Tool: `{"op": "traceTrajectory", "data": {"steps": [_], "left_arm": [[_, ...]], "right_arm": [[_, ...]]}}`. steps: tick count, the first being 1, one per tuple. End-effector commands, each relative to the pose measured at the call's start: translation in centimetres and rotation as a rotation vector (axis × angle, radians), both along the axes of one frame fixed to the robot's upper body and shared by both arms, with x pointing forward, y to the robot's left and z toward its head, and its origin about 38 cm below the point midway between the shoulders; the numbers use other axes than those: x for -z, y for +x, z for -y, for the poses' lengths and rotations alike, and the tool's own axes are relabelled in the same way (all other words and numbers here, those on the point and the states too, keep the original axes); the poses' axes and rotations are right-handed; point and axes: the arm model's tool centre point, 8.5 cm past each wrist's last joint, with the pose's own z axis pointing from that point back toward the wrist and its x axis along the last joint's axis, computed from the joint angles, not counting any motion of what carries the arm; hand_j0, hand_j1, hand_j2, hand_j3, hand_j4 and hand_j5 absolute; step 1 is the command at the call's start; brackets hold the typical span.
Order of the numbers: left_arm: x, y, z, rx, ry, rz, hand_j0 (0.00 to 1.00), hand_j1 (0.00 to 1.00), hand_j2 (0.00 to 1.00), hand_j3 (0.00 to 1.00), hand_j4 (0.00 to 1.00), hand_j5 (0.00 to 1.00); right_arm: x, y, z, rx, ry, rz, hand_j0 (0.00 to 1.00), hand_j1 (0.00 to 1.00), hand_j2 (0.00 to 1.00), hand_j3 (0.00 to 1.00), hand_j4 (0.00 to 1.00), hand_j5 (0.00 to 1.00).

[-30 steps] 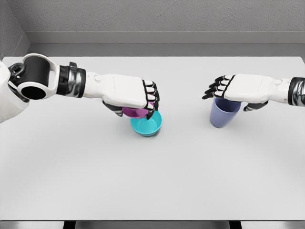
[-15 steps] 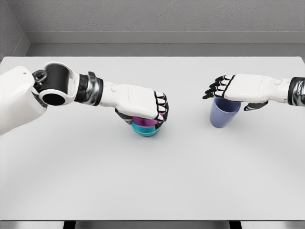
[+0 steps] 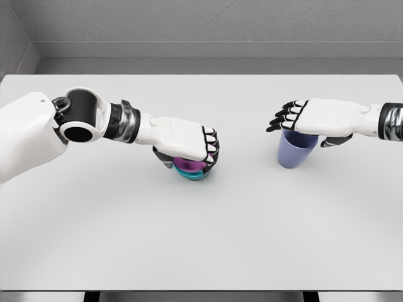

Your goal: Stacking bowl and cup with both arms

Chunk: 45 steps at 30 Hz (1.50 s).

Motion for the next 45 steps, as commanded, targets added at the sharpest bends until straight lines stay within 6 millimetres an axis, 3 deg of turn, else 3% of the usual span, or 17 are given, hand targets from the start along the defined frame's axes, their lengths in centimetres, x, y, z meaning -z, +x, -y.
{"op": "traceTrajectory", "data": {"steps": [1, 15, 21, 23, 25, 37, 40, 45], "left_arm": [[0.1, 0.1, -0.1, -0.008, -0.001, -0.008, 0.53, 0.53, 0.53, 0.53, 0.53, 0.53], [1.0, 0.3, 0.5, -0.011, 0.006, -0.028, 0.57, 0.57, 0.57, 0.57, 0.57, 0.57], [1.0, 0.4, 0.4, -0.013, 0.006, -0.03, 0.76, 0.76, 0.76, 0.76, 0.76, 0.76], [1.1, 0.4, 0.4, -0.015, 0.005, -0.031, 0.9, 0.9, 0.9, 0.9, 0.9, 0.9], [1.0, 0.5, 0.3, -0.016, 0.004, -0.032, 0.97, 0.97, 0.97, 0.97, 0.97, 0.97], [1.1, 0.8, 0.0, -0.031, 0.002, -0.037, 1.0, 1.0, 1.0, 1.0, 1.0, 1.0], [-0.4, 1.6, -1.6, -0.062, 0.005, -0.007, 1.0, 1.0, 1.0, 1.0, 1.0, 1.0], [-3.1, 2.3, -6.4, -0.156, -0.031, -0.026, 1.0, 1.0, 1.0, 1.0, 1.0, 1.0]], "right_arm": [[0.0, 0.0, 0.0, 0.003, 0.004, -0.002, 1.0, 1.0, 1.0, 1.0, 1.0, 1.0], [0.6, 0.4, -0.3, 0.007, 0.004, -0.006, 1.0, 1.0, 1.0, 1.0, 1.0, 1.0], [1.0, 0.2, -0.2, 0.008, 0.004, -0.015, 1.0, 1.0, 1.0, 1.0, 1.0, 1.0], [1.1, 0.2, -0.2, 0.007, 0.003, -0.02, 1.0, 1.0, 1.0, 1.0, 1.0, 1.0], [1.3, 0.2, -0.4, 0.005, 0.007, -0.021, 1.0, 1.0, 1.0, 1.0, 1.0, 1.0], [1.5, 0.3, -0.6, 0.004, -0.003, -0.016, 1.0, 1.0, 1.0, 1.0, 1.0, 1.0], [1.8, 0.5, -0.6, 0.01, 0.001, -0.023, 1.0, 1.0, 1.0, 1.0, 1.0, 1.0], [2.1, 0.6, -0.6, 0.015, -0.001, -0.026, 1.0, 1.0, 1.0, 1.0, 1.0, 1.0]]}}
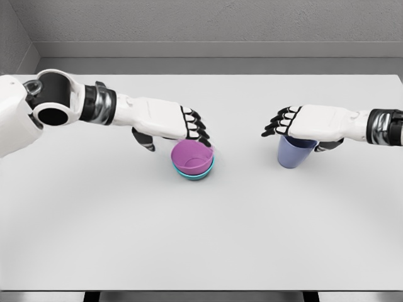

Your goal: Stacking bowl and cup with both arms

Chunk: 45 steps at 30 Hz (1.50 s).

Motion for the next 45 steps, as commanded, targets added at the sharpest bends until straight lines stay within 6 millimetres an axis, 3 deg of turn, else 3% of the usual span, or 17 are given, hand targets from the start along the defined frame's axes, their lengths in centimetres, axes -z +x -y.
{"op": "traceTrajectory", "data": {"steps": [1, 3, 7, 10, 16, 20, 24, 31, 35, 40, 45], "left_arm": [[-1.5, 0.3, -3.5, -0.078, -0.046, -0.023, 1.0, 1.0, 1.0, 1.0, 1.0, 1.0], [-3.5, 0.7, -8.3, -0.191, -0.089, 0.004, 1.0, 1.0, 1.0, 1.0, 1.0, 1.0], [-3.3, 0.9, -10.4, -0.249, -0.105, 0.0, 1.0, 1.0, 1.0, 1.0, 1.0, 1.0], [-0.7, 0.3, -12.7, -0.335, -0.181, -0.06, 1.0, 1.0, 1.0, 1.0, 1.0, 1.0], [-0.8, 0.6, -12.8, -0.34, -0.169, -0.058, 1.0, 1.0, 1.0, 1.0, 1.0, 1.0], [-1.5, 1.0, -11.2, -0.286, -0.095, -0.049, 1.0, 1.0, 1.0, 1.0, 1.0, 1.0], [-1.8, 1.1, -10.9, -0.275, -0.08, -0.045, 1.0, 1.0, 1.0, 1.0, 1.0, 1.0], [-1.7, 1.1, -10.8, -0.272, -0.082, -0.045, 1.0, 1.0, 1.0, 1.0, 1.0, 1.0], [-1.5, 1.1, -10.9, -0.274, -0.073, -0.047, 1.0, 1.0, 1.0, 1.0, 1.0, 1.0], [-1.5, 1.1, -10.9, -0.274, -0.073, -0.047, 1.0, 1.0, 1.0, 1.0, 1.0, 1.0], [-1.4, 1.3, -11.7, -0.298, -0.066, -0.05, 1.0, 1.0, 1.0, 1.0, 1.0, 1.0]], "right_arm": [[0.0, 0.1, 0.0, 0.005, 0.004, -0.001, 1.0, 1.0, 1.0, 1.0, 1.0, 1.0], [0.1, 0.1, 0.0, 0.004, 0.006, -0.003, 1.0, 1.0, 1.0, 1.0, 1.0, 1.0], [0.2, 0.2, 0.1, 0.008, 0.001, -0.003, 1.0, 1.0, 1.0, 1.0, 1.0, 1.0], [0.2, 0.1, 0.0, 0.007, 0.002, -0.005, 1.0, 1.0, 1.0, 1.0, 1.0, 1.0], [0.3, 0.1, -0.1, 0.006, 0.003, -0.004, 1.0, 1.0, 1.0, 1.0, 1.0, 1.0], [0.5, 0.3, -0.3, 0.003, -0.02, 0.01, 0.99, 0.99, 0.99, 0.99, 0.99, 0.99], [0.6, 0.3, -0.4, 0.002, -0.019, 0.008, 0.88, 0.88, 0.88, 0.88, 0.88, 0.88], [0.8, 0.2, -0.4, 0.003, -0.02, 0.004, 0.8, 0.8, 0.8, 0.8, 0.8, 0.8], [0.7, 0.2, -0.3, 0.003, -0.018, 0.005, 0.63, 0.63, 0.63, 0.63, 0.63, 0.63], [0.6, 0.2, -0.3, 0.006, -0.016, 0.008, 0.51, 0.51, 0.51, 0.51, 0.51, 0.51], [0.5, 0.4, -0.8, 0.001, 0.004, 0.01, 0.48, 0.48, 0.48, 0.48, 0.48, 0.48]]}}
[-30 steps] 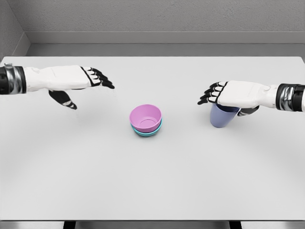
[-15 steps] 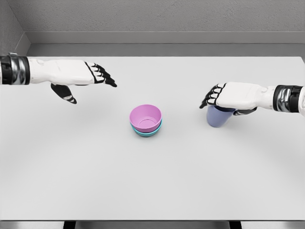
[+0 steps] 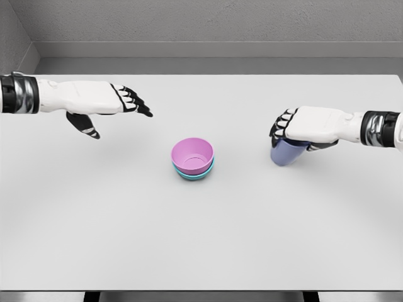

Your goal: Stacking bowl and cup with both arms

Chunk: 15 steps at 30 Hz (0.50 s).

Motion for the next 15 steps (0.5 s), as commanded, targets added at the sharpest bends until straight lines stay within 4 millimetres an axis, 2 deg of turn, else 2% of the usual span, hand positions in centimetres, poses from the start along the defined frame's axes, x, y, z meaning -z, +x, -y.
{"op": "traceTrajectory", "data": {"steps": [1, 2, 11, 15], "left_arm": [[0.0, 0.1, -0.4, -0.014, -0.002, -0.004, 1.0, 1.0, 1.0, 1.0, 1.0, 1.0], [0.0, 0.1, -0.4, -0.014, -0.002, -0.004, 1.0, 1.0, 1.0, 1.0, 1.0, 1.0], [-0.1, 0.1, -0.6, -0.017, -0.001, -0.002, 1.0, 1.0, 1.0, 1.0, 1.0, 1.0], [-0.1, 0.1, -0.8, -0.023, 0.002, -0.002, 1.0, 1.0, 1.0, 1.0, 1.0, 1.0]], "right_arm": [[-0.1, 0.1, -0.3, -0.002, 0.019, -0.002, 0.47, 0.47, 0.47, 0.47, 0.47, 0.47], [-0.1, 0.1, -0.4, -0.003, 0.024, -0.002, 0.44, 0.44, 0.44, 0.44, 0.44, 0.44], [-1.8, 0.8, -0.4, 0.016, 0.083, 0.04, 0.45, 0.45, 0.45, 0.45, 0.45, 0.45], [-3.5, 1.3, -0.4, 0.031, 0.138, 0.079, 0.45, 0.45, 0.45, 0.45, 0.45, 0.45]]}}
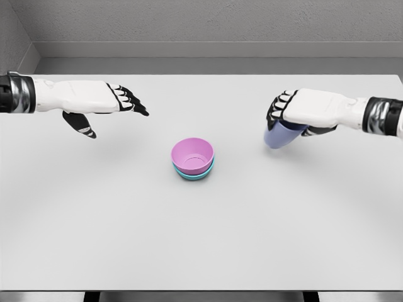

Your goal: Stacking bowl and cup with both arms

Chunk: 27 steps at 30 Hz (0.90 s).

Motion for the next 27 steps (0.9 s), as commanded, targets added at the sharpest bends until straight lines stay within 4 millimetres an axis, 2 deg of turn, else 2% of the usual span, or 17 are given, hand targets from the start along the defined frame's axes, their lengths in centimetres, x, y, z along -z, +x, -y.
{"op": "traceTrajectory", "data": {"steps": [1, 3, 6, 16, 21, 27], "left_arm": [[-0.1, 0.0, -0.3, -0.009, -0.003, -0.001, 1.0, 1.0, 1.0, 1.0, 1.0, 1.0], [-0.2, 0.0, -0.4, -0.011, -0.002, -0.001, 1.0, 1.0, 1.0, 1.0, 1.0, 1.0], [-0.3, 0.0, -0.6, -0.016, -0.002, 0.001, 1.0, 1.0, 1.0, 1.0, 1.0, 1.0], [-0.1, 0.3, -1.2, -0.034, -0.002, -0.005, 1.0, 1.0, 1.0, 1.0, 1.0, 1.0], [-0.1, 0.2, -1.2, -0.034, -0.004, -0.006, 1.0, 1.0, 1.0, 1.0, 1.0, 1.0], [-0.1, 0.2, -1.2, -0.034, -0.003, -0.005, 1.0, 1.0, 1.0, 1.0, 1.0, 1.0]], "right_arm": [[-0.8, 0.4, 0.0, 0.013, 0.042, 0.017, 0.46, 0.46, 0.46, 0.46, 0.46, 0.46], [-1.5, 0.7, -0.4, 0.015, 0.077, 0.036, 0.46, 0.46, 0.46, 0.46, 0.46, 0.46], [-1.6, 0.8, -2.8, -0.03, 0.152, 0.032, 0.45, 0.45, 0.45, 0.45, 0.45, 0.45], [-3.4, 1.0, -7.2, -0.122, 0.204, 0.071, 0.46, 0.46, 0.46, 0.46, 0.46, 0.46], [-2.4, -0.1, -11.4, -0.233, 0.181, 0.05, 0.46, 0.46, 0.46, 0.46, 0.46, 0.46], [-3.5, -2.1, -13.5, -0.321, 0.178, 0.088, 0.48, 0.48, 0.48, 0.48, 0.48, 0.48]]}}
